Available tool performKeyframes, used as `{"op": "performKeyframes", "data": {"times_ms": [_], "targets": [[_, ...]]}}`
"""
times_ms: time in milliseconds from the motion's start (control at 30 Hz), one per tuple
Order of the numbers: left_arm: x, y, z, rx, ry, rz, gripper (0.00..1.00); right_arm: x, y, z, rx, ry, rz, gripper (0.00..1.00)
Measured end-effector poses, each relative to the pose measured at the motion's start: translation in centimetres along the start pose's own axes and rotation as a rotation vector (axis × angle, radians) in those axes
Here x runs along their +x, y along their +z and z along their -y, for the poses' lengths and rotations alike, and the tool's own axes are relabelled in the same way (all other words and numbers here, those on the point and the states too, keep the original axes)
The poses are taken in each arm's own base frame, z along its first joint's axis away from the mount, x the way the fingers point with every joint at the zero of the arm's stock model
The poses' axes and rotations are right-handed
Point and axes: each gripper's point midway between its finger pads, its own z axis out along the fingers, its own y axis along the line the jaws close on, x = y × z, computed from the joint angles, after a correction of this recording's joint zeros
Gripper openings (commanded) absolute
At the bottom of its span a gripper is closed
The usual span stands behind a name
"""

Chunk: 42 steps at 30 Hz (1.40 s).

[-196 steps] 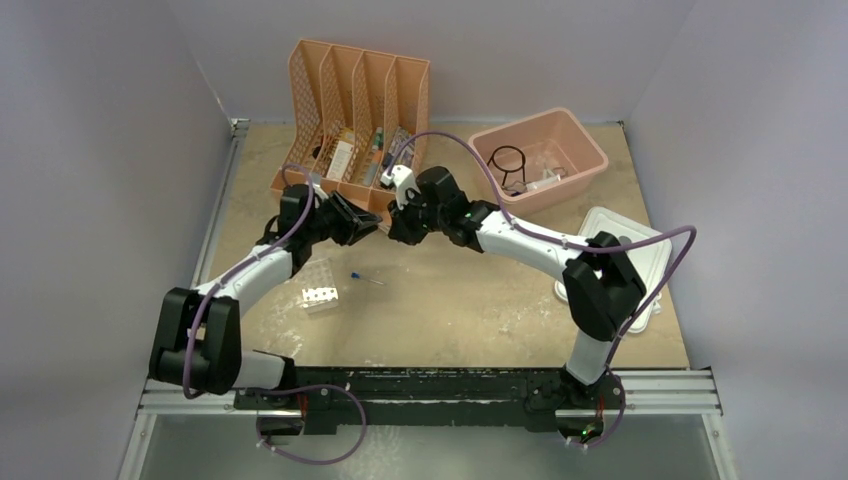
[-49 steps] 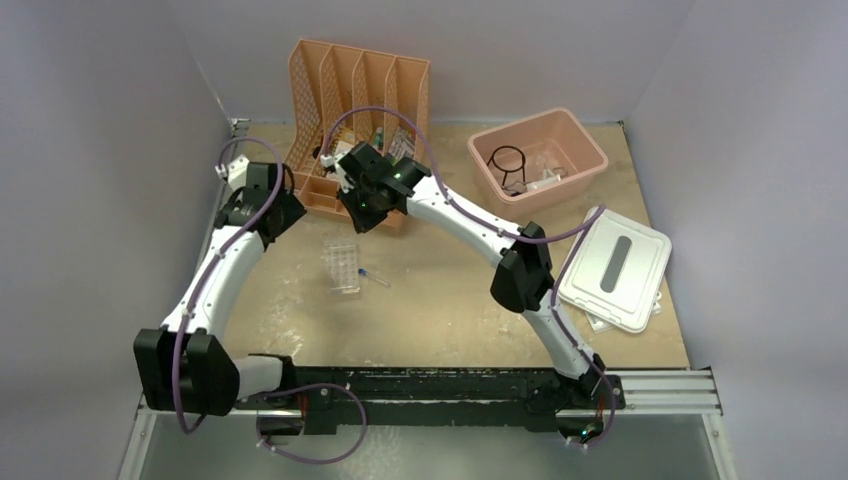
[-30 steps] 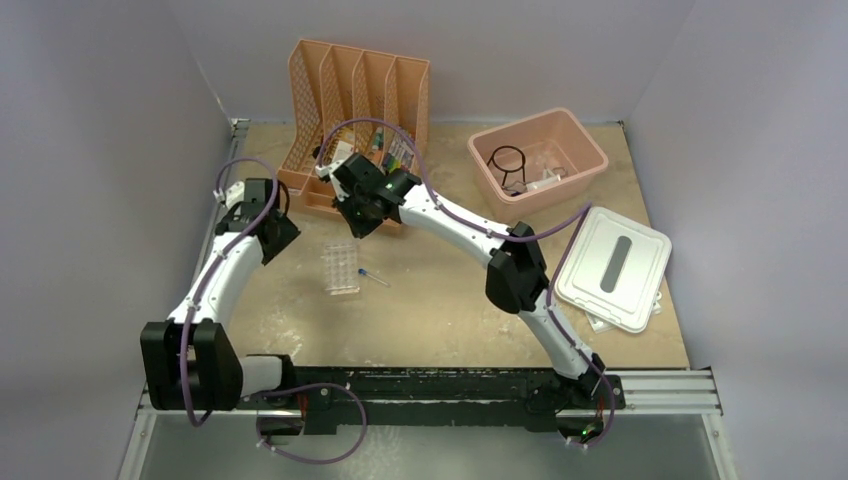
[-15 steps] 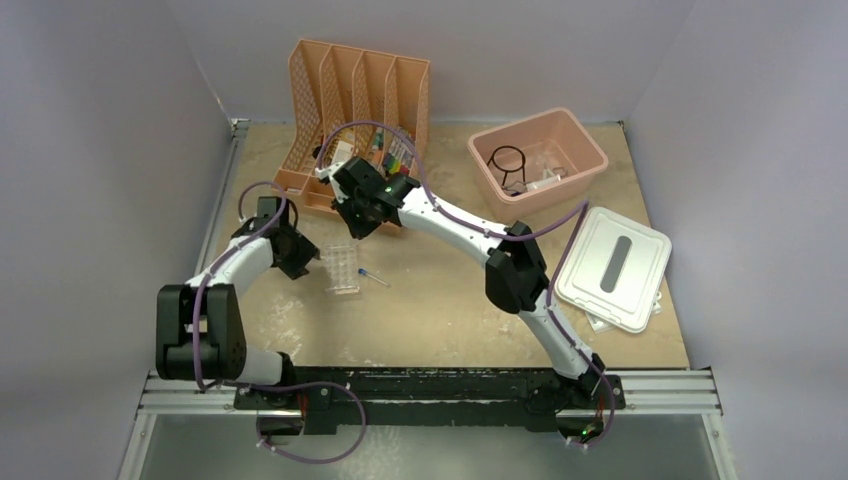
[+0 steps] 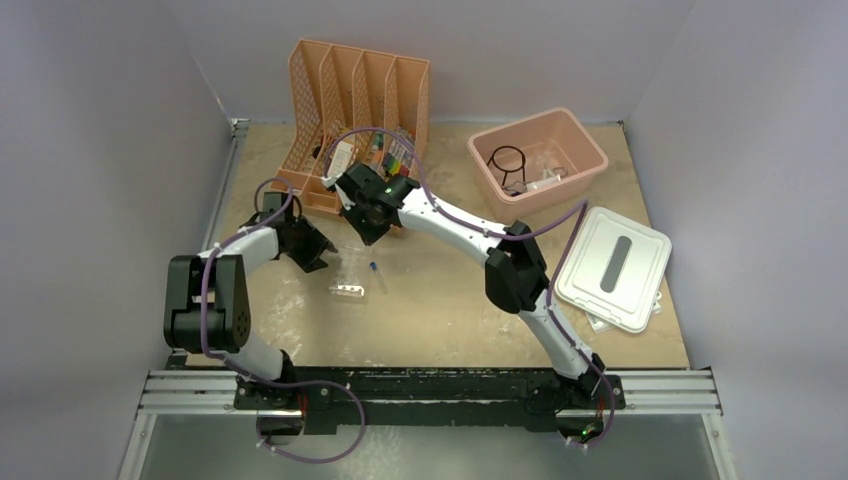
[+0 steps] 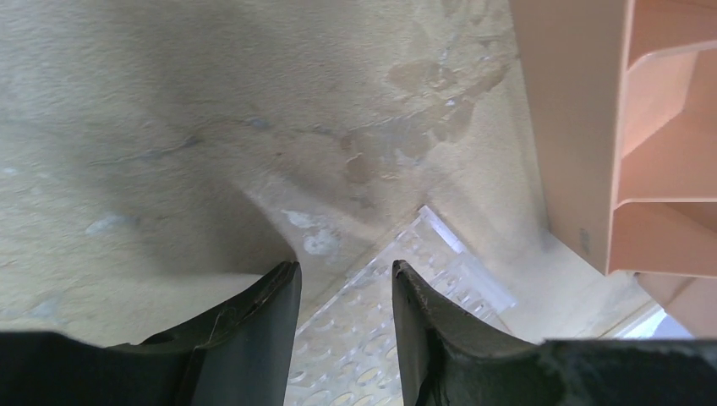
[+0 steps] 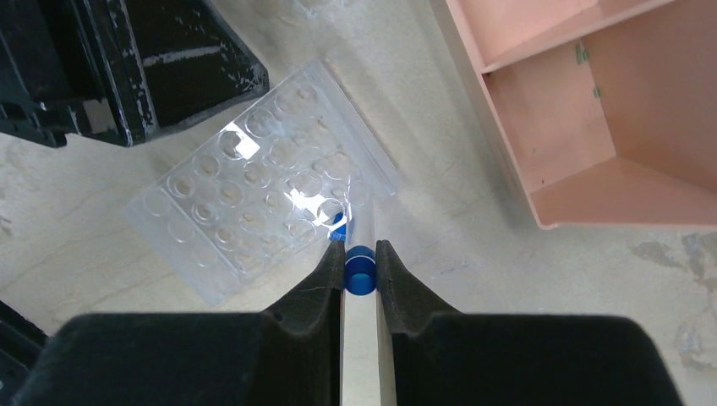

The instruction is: Organize the chemistry lab equipment

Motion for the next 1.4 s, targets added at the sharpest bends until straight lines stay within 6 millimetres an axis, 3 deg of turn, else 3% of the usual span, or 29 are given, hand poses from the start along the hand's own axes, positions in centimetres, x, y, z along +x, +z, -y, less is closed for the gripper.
{"op": "performKeyframes", "data": {"times_ms": [200,500,800,1100,1400], "targets": [[-0.2,0.4,0.8,0.024,0.003,-0.02,0.44,0.7,-0.2,0.6,0.031,-0.002,-0.029,0.14],[-1.0,0.5,0.7,-0.005,0.015,0.006,0.44,-0.3,0.6,0.8,0.047,-0.017,-0.018,0.16],[-1.7,0.6,0.5,-0.042,0.027,0.021,0.44,-0.1,0.9,0.8,0.051,-0.028,-0.027,0.29],[-2.0,0.6,0.4,-0.062,0.04,0.02,0.44,-0.2,1.1,0.2,0.018,-0.006,-0.026,0.24],[-1.9,0.5,0.1,-0.079,0.044,0.013,0.44,-1.7,1.3,-0.1,0.01,0.014,0.035,0.22]]}}
